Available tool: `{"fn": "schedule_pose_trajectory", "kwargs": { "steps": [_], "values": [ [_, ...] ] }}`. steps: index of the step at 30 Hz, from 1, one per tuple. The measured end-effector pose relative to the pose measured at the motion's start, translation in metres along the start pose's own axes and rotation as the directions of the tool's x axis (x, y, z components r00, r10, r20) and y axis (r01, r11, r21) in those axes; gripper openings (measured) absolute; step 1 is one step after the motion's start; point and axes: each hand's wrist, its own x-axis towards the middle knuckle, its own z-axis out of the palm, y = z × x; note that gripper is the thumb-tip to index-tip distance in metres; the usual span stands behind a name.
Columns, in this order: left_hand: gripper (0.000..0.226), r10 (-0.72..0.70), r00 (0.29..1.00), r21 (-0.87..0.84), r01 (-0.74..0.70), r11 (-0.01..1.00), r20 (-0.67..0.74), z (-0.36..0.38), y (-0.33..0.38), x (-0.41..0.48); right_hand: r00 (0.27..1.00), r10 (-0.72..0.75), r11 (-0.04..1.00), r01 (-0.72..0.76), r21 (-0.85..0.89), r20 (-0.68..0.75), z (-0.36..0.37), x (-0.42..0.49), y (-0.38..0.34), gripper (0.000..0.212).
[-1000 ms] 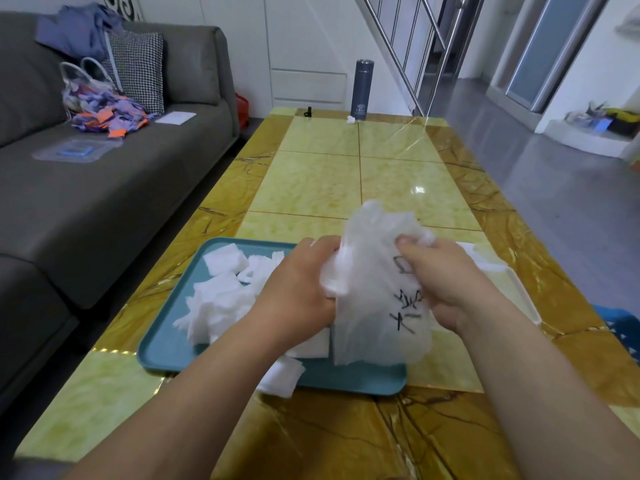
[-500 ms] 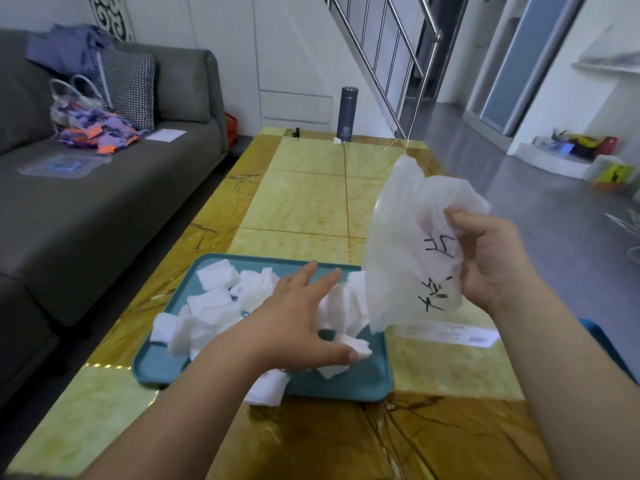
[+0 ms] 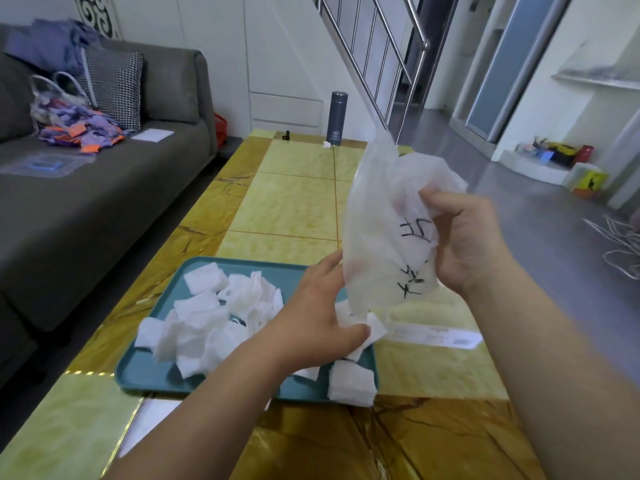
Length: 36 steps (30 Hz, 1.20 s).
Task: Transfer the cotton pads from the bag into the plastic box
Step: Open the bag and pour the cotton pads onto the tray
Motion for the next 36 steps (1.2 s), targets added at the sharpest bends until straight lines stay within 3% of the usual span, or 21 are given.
{"fn": "schedule_pose_trajectory", "kwargs": {
  "steps": [2,4,6,8,13,20,25,29,32,34,36],
  "values": [
    [0.070,-0.084,0.996,-0.133,0.086,0.987,0.021,-0.001,0.003,0.000,1.000,0.016,1.000,-0.016,0.005,0.021,0.004,0.000,0.005,0.029],
    [0.039,-0.156,0.988,-0.263,0.146,0.954,-0.018,0.000,-0.001,0.003,1.000,0.016,0.999,-0.015,-0.029,0.015,0.005,0.002,0.008,0.024],
    [0.015,-0.228,0.971,-0.311,0.196,0.930,-0.070,-0.003,-0.002,0.003,1.000,-0.006,0.995,0.004,-0.099,-0.013,0.004,0.008,0.014,0.031],
    [0.007,-0.274,0.952,-0.331,0.216,0.918,-0.137,-0.009,-0.004,0.003,0.998,-0.022,0.969,0.008,-0.248,-0.054,0.001,0.014,0.023,0.040],
    [0.007,-0.427,0.862,-0.521,0.241,0.819,-0.274,-0.023,-0.009,0.015,0.982,0.029,0.874,-0.115,-0.473,-0.186,-0.005,0.022,0.051,0.050],
    [0.015,-0.618,0.763,-0.667,0.364,0.650,-0.187,-0.024,-0.033,0.087,0.991,0.056,0.752,-0.123,-0.647,-0.124,-0.002,0.038,0.086,0.034],
    [0.049,-0.642,0.762,-0.580,0.487,0.653,-0.083,-0.020,-0.044,0.106,0.997,0.071,0.613,-0.009,-0.790,0.044,-0.005,0.036,0.091,0.011],
    [0.037,-0.500,0.812,-0.269,0.431,0.862,-0.300,-0.020,-0.039,0.084,0.993,0.006,0.239,0.114,-0.964,0.118,-0.020,0.018,0.087,0.013],
    [0.016,-0.296,0.894,-0.082,0.286,0.955,-0.336,-0.013,-0.017,0.046,0.986,0.141,0.059,0.085,-0.995,0.093,-0.025,-0.004,0.085,0.034],
    [0.008,-0.217,0.939,0.014,0.229,0.973,-0.266,-0.002,-0.001,0.017,0.974,0.206,0.069,0.081,-0.994,0.093,-0.026,-0.022,0.091,0.041],
    [0.008,-0.184,0.960,0.109,0.210,0.972,-0.211,0.007,0.006,-0.007,0.978,0.188,0.179,0.060,-0.982,0.094,-0.027,-0.036,0.095,0.045]
  ]
}}
